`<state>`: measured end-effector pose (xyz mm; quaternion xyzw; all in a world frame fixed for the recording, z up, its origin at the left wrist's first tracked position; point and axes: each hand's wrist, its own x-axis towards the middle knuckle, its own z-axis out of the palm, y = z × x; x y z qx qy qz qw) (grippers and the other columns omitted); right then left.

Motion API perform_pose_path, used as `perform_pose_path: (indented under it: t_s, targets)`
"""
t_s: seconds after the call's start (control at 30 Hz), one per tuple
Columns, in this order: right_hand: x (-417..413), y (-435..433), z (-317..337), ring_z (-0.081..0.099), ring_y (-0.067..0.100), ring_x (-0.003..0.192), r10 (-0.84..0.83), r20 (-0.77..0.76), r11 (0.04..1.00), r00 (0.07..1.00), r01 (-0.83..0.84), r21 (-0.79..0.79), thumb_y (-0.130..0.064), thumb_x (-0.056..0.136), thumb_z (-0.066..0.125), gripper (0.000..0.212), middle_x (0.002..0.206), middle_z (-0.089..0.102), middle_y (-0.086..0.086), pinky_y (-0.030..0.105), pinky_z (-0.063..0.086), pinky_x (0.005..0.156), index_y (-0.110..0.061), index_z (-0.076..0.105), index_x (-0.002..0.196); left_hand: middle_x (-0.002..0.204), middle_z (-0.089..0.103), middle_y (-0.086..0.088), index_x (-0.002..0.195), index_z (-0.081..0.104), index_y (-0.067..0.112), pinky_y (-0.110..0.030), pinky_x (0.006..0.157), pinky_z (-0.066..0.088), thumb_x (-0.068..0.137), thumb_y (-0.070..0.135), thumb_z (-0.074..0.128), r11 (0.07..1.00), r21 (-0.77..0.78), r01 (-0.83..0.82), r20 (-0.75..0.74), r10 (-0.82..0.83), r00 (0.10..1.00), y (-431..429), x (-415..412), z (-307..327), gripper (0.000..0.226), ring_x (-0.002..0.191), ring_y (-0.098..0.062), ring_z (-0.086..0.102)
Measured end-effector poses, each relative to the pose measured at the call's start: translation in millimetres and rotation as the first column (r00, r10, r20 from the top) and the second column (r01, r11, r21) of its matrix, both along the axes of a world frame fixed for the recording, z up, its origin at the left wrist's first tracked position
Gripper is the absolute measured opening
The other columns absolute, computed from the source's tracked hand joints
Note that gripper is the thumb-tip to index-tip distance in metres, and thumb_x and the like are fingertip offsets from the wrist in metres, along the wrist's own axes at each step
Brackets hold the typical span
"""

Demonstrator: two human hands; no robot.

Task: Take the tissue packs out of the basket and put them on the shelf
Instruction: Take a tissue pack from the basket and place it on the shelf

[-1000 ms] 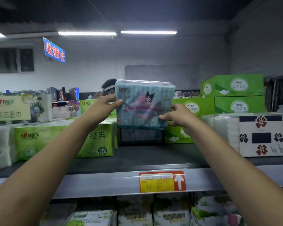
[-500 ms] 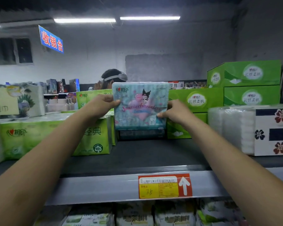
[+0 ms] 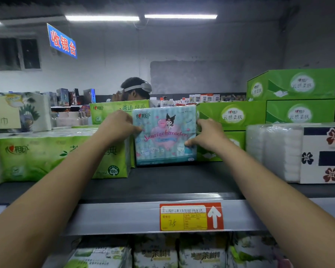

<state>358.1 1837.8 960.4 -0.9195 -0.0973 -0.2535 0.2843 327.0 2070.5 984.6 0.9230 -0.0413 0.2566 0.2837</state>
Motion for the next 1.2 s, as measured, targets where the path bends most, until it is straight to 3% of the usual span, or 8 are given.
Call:
perform_pose_path:
  t_s: [0.1,0.2,0.3,0.37,0.5,0.7,0.93,1.2]
  targets:
    - [-3.9,-2.2,-2.6,0.030,0.032,0.129,-0.035,-0.040,0.996,0.999,0.031,-0.082,-0.034,0.063,0.084,0.082,0.134,0.042,0.012,0.043,0.040,0.098,-0.025,0.045,0.135,0.117,0.068,-0.006,0.108,0.067,0.012,-0.034,0.073,0.049,0.078,0.033,0.074,0.995,0.054,-0.082,0.072,0.079,0.994,-2.9,0.0,-2.7,0.038,0.094,-0.022,0.062]
    - [-5.1,-3.1,-3.9,0.025,0.032,0.133,-0.030,-0.049,0.997,0.998,0.026,-0.078,-0.033,0.062,0.085,0.105,0.141,0.037,0.013,0.048,0.042,0.100,-0.024,0.023,0.147,0.130,0.061,-0.002,0.129,0.053,0.016,-0.039,0.087,0.046,0.073,0.038,0.078,0.988,0.070,-0.137,0.153,0.125,0.980,-2.1,2.5,-6.9,0.065,0.114,-0.023,0.058]
    - [-7.1,-3.3,-5.3,0.019,0.034,0.138,0.003,-0.032,0.998,0.999,-0.005,-0.061,-0.031,0.062,0.085,0.127,0.148,0.030,0.013,0.048,0.031,0.107,-0.029,-0.005,0.150,0.131,0.059,0.000,0.136,0.042,0.023,-0.041,0.088,0.046,0.071,0.038,0.080,0.981,0.091,-0.169,0.261,0.140,0.955,-2.1,0.6,-9.9,0.076,0.117,-0.026,0.057]
    - [-9.7,-3.4,-6.4,0.017,0.032,0.140,0.052,-0.011,0.998,0.999,-0.052,-0.035,-0.027,0.063,0.085,0.132,0.152,0.027,0.010,0.048,0.027,0.109,-0.035,-0.015,0.148,0.130,0.059,0.001,0.135,0.042,0.028,-0.040,0.083,0.046,0.073,0.036,0.078,0.974,0.147,-0.171,0.325,0.115,0.938,-3.7,-1.4,-11.9,0.072,0.116,-0.027,0.056]
    - [-11.3,-4.1,-7.8,0.020,0.030,0.138,0.086,0.032,0.995,0.996,-0.084,-0.055,-0.025,0.064,0.085,0.132,0.150,0.030,0.006,0.047,0.027,0.108,-0.038,-0.015,0.148,0.129,0.060,0.000,0.126,0.052,0.030,-0.034,0.073,0.045,0.078,0.037,0.073,0.954,0.236,-0.186,0.368,0.090,0.926,-4.5,-1.9,-15.6,0.053,0.110,-0.025,0.059]
    - [-14.5,-6.1,-7.1,0.028,0.031,0.132,0.139,-0.015,0.990,0.990,-0.140,-0.023,-0.021,0.068,0.083,0.132,0.142,0.039,0.007,0.052,0.044,0.097,-0.038,-0.022,0.145,0.139,0.055,0.001,0.136,0.049,0.035,-0.033,0.077,0.047,0.082,0.040,0.069,0.934,0.278,-0.225,0.354,0.118,0.928,-4.8,-4.8,-15.2,0.057,0.116,-0.025,0.057]
    - [-7.6,-9.0,-9.4,0.017,0.028,0.141,0.192,0.006,0.981,0.981,-0.192,-0.009,-0.029,0.066,0.084,0.133,0.148,0.037,-0.001,0.047,0.023,0.111,-0.034,-0.022,0.146,0.139,0.053,-0.002,0.138,0.046,0.029,-0.040,0.086,0.047,0.082,0.038,0.069,0.946,0.256,-0.197,0.357,0.097,0.929,-4.6,-5.5,-18.6,0.061,0.124,-0.027,0.049]
    - [-5.0,-7.9,-9.6,0.027,0.026,0.137,0.137,0.281,0.988,0.950,-0.112,-0.104,-0.054,0.075,0.070,0.100,0.150,0.032,0.003,0.044,0.028,0.110,-0.034,0.007,0.150,0.142,0.049,-0.002,0.139,0.045,0.025,-0.040,0.091,0.046,0.087,0.038,0.061,0.901,0.358,-0.244,0.424,0.076,0.903,-6.5,-8.9,-24.9,0.055,0.129,-0.026,0.042]
